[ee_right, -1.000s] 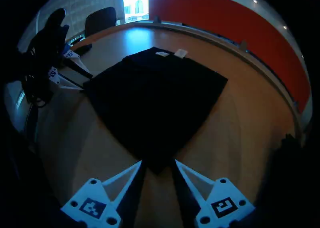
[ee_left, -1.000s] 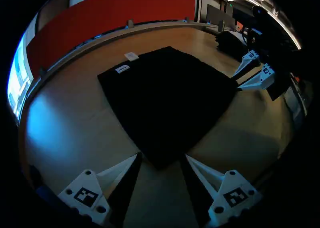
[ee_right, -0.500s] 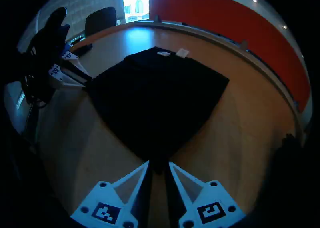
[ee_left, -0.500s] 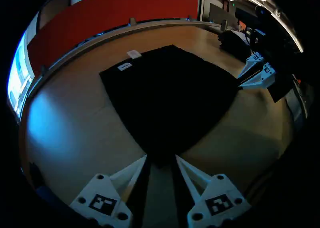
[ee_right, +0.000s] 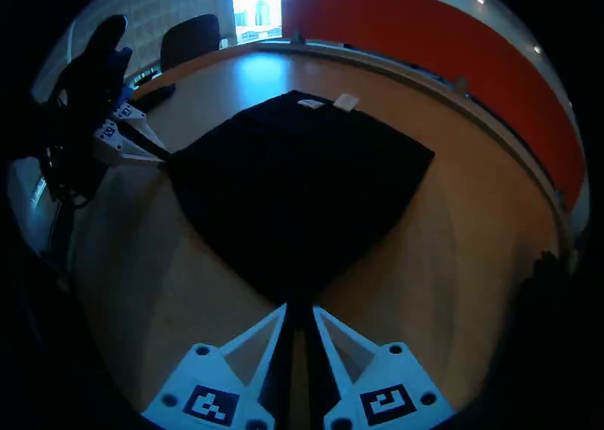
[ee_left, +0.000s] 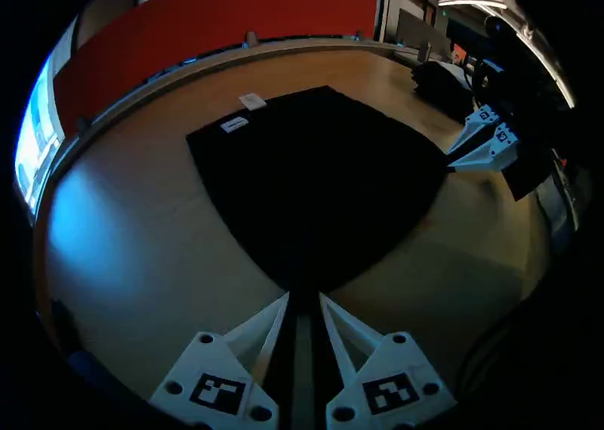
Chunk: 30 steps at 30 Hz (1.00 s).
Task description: Fold towel
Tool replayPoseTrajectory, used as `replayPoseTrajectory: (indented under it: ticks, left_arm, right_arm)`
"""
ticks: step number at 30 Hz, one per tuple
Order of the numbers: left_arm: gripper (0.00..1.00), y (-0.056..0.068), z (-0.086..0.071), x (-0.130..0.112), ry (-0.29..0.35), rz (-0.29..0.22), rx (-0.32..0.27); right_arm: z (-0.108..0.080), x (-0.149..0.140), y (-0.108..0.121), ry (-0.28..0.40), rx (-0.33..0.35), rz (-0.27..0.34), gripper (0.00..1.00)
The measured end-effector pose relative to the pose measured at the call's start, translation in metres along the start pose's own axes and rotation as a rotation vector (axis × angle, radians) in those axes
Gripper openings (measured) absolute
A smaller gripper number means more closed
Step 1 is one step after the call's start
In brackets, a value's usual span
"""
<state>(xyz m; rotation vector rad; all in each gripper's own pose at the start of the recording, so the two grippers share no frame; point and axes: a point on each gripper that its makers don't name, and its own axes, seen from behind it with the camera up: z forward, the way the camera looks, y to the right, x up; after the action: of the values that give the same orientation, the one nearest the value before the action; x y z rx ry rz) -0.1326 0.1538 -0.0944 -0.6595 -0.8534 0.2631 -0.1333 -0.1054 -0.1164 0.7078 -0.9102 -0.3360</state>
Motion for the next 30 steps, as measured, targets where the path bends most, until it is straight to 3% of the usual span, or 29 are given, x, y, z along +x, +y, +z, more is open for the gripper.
replayPoseTrajectory:
  ticks: [14, 30]
  left_arm:
    - [0.12, 0.0, -0.015, 0.009, 0.012, -0.034, 0.006]
    - [0.12, 0.002, -0.053, 0.034, 0.038, -0.081, 0.028]
  right_arm:
    - [-0.012, 0.011, 0.003, 0.023, 0.0, 0.012, 0.08]
    - [-0.051, 0.04, 0.0, 0.072, 0.003, -0.019, 0.08]
